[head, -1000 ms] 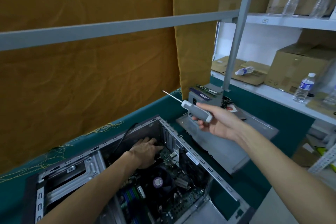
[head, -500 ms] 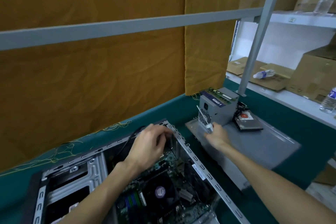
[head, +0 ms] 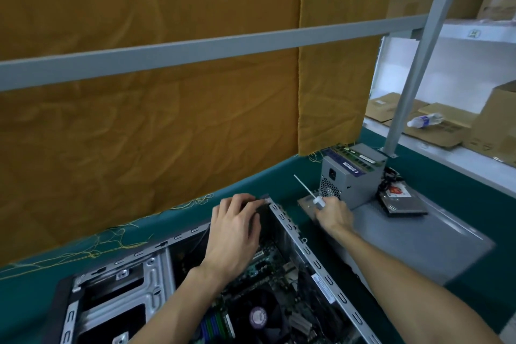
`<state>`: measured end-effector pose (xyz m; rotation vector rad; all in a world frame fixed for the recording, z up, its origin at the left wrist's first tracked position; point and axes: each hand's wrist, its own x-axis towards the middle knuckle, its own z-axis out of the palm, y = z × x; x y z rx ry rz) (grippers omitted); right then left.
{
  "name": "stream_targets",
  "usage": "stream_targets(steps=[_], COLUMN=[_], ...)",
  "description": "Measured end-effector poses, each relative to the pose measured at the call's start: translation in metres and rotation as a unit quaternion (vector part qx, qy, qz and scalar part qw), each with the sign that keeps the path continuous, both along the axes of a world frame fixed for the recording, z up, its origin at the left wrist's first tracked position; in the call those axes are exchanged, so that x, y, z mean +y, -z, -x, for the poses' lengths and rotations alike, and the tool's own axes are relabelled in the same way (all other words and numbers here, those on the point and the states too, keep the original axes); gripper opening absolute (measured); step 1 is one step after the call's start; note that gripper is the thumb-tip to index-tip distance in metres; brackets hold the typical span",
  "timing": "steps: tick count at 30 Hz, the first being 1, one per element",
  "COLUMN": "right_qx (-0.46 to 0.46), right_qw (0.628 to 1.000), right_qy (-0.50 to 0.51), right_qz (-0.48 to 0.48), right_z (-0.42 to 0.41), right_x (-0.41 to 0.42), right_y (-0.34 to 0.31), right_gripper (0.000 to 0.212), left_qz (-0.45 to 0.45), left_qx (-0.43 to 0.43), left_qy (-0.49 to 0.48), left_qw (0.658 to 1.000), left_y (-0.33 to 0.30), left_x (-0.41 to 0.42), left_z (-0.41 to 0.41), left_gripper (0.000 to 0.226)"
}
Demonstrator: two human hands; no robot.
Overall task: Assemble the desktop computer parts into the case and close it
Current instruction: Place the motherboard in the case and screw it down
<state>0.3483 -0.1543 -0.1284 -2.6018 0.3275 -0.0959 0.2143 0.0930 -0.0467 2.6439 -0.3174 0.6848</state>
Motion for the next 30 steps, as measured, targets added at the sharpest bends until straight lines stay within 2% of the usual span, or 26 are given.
stream_targets(steps=[3, 5, 7, 8, 10, 11, 12, 15, 17, 20, 24, 26, 27, 28, 30], right_qx=[0.015, 0.012, -0.004, -0.014, -0.016, -0.004, 0.013, 0.092, 0.138, 0.167, 0.182, 0.178, 0.163, 0.129, 0.011], right_qw=[1.0, 0.999, 0.988, 0.974, 0.927, 0.894, 0.859, 0.762, 0.714, 0.678, 0.646, 0.655, 0.686, 0.744, 0.895], right_qy=[0.001, -0.008, -0.019, -0.023, -0.027, -0.039, -0.054, -0.104, -0.125, -0.127, -0.111, -0.118, -0.122, -0.124, -0.131], right_qz=[-0.003, -0.039, -0.155, -0.224, -0.373, -0.446, -0.51, -0.632, -0.674, -0.704, -0.733, -0.724, -0.699, -0.644, -0.426], right_z=[0.003, 0.01, 0.023, 0.032, 0.053, 0.066, 0.079, 0.115, 0.135, 0.152, 0.162, 0.167, 0.169, 0.17, 0.176], right_x=[0.0, 0.003, 0.011, 0.017, 0.026, 0.03, 0.033, 0.044, 0.052, 0.061, 0.065, 0.066, 0.066, 0.065, 0.06], right_y=[-0.006, -0.013, -0.025, -0.036, -0.059, -0.074, -0.089, -0.127, -0.142, -0.154, -0.156, -0.154, -0.153, -0.152, -0.149], right_gripper=[0.009, 0.016, 0.026, 0.025, 0.01, 0.002, 0.008, 0.024, 0.023, 0.011, 0.003, 0.005, 0.005, 0.006, 0.018], left_qz=[-0.006, -0.007, -0.008, -0.009, 0.01, 0.049, 0.113, 0.333, 0.401, 0.456, 0.451, 0.44, 0.435, 0.425, 0.367], left_qx=[-0.006, -0.004, 0.002, 0.007, 0.025, 0.037, 0.049, 0.082, 0.09, 0.092, 0.079, 0.083, 0.084, 0.083, 0.072], left_qy=[0.007, 0.009, 0.013, 0.013, 0.005, 0.004, 0.01, 0.106, 0.167, 0.211, 0.226, 0.222, 0.214, 0.202, 0.169], left_qw=[1.0, 1.0, 1.0, 1.0, 1.0, 0.998, 0.992, 0.933, 0.896, 0.86, 0.86, 0.866, 0.871, 0.878, 0.912], left_y=[0.001, 0.001, 0.0, 0.0, -0.003, -0.007, -0.012, -0.033, -0.044, -0.05, -0.054, -0.054, -0.053, -0.052, -0.048], left_x=[0.002, 0.003, 0.003, 0.003, 0.001, -0.001, -0.004, -0.013, -0.019, -0.018, -0.014, -0.011, -0.009, -0.008, -0.002], left_z=[-0.001, -0.001, 0.0, 0.001, 0.001, 0.002, 0.003, 0.008, 0.015, 0.023, 0.027, 0.031, 0.033, 0.034, 0.033], left_gripper=[0.031, 0.031, 0.031, 0.032, 0.031, 0.03, 0.028, 0.023, 0.021, 0.018, 0.015, 0.012, 0.011, 0.009, 0.007])
